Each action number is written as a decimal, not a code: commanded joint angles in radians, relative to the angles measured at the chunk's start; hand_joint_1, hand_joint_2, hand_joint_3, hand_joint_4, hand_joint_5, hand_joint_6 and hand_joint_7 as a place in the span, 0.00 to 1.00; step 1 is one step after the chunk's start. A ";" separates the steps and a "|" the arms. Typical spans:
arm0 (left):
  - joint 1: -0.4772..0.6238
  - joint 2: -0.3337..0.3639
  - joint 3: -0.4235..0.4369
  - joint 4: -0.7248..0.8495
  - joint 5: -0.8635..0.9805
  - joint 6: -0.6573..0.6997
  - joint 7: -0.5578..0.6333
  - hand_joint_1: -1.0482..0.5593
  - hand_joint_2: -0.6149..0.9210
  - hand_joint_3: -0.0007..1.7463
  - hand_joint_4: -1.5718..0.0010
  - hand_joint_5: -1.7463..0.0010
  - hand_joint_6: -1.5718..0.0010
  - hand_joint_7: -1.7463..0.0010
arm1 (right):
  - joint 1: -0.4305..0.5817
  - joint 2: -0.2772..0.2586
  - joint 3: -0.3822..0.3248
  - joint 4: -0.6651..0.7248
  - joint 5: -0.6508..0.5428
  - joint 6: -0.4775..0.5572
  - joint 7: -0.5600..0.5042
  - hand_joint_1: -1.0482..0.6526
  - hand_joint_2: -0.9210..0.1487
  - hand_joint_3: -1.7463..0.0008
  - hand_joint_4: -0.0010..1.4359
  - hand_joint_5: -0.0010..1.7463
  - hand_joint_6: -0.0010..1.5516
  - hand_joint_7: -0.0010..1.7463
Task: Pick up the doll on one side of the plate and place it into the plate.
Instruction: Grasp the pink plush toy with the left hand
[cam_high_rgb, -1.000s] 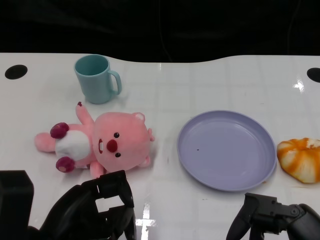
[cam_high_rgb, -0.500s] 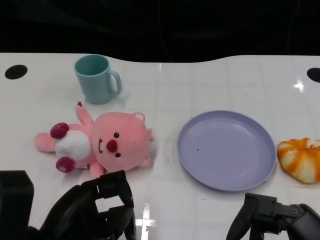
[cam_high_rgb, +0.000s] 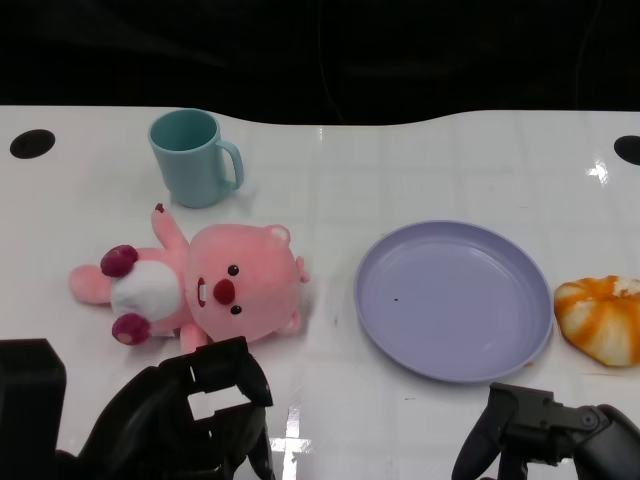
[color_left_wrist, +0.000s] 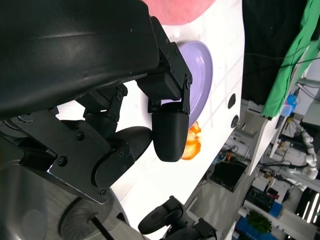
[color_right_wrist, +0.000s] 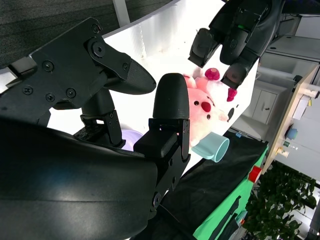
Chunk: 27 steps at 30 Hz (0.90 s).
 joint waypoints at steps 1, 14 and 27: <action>-0.017 -0.003 0.015 -0.009 0.005 -0.021 0.018 0.55 0.65 0.81 0.55 0.11 0.51 0.36 | -0.007 -0.009 -0.012 0.006 0.014 0.002 0.004 0.59 0.39 0.35 0.47 0.95 0.40 0.76; -0.031 -0.002 0.039 -0.057 0.064 -0.088 0.065 0.48 0.80 0.50 0.64 0.29 0.60 0.63 | -0.013 -0.005 0.000 0.004 0.010 0.010 0.002 0.59 0.39 0.34 0.46 0.96 0.39 0.76; -0.080 0.139 0.019 -0.100 0.406 -0.342 0.065 0.35 1.00 0.15 0.86 0.50 0.72 0.86 | -0.012 -0.007 -0.003 0.009 0.013 -0.001 0.003 0.59 0.40 0.33 0.46 0.95 0.39 0.76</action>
